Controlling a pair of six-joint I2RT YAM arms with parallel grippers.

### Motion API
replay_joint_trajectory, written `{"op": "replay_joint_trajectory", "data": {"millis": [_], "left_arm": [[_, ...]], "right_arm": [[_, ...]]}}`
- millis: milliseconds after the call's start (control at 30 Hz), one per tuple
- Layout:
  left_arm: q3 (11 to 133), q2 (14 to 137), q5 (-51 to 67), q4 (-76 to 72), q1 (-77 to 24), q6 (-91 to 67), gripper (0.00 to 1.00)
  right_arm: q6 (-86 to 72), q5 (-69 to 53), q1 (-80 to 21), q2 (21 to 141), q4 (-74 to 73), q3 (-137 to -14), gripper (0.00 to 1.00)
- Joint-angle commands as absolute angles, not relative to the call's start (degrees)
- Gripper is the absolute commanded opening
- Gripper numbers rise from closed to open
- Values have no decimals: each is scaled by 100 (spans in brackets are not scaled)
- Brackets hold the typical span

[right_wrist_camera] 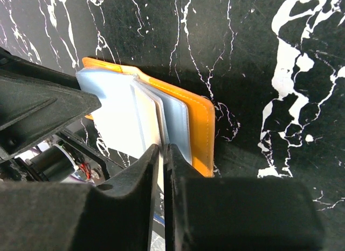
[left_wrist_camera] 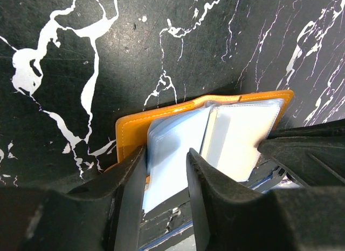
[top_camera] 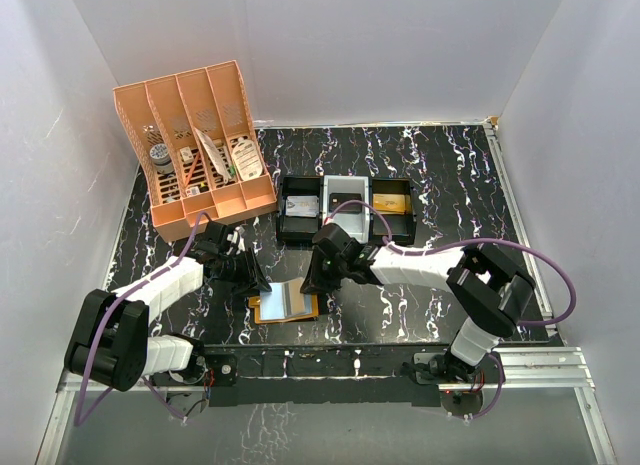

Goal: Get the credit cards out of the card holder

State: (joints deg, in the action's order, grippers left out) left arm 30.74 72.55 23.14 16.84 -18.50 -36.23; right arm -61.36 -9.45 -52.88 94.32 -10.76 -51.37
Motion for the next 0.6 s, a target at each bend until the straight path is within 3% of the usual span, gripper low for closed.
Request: {"op": "replay_joint_trajectory", "data": {"millis": [0,233,567], "left_arm": [[3015,7186,2522,1710,-1868,-3651,33],[3004,7181,2572,1679,-1864,-3665,30],[3005,7209,2623,1652,-1866,-3677,29]], "right_arm": [[-6063,-886,-5351,9345,-1170,-5570,4],[-5934,-1014,-5369,9439,-1422,-5848,2],[-5795,-1263,-5418,9599,-1445,-6011,21]]}}
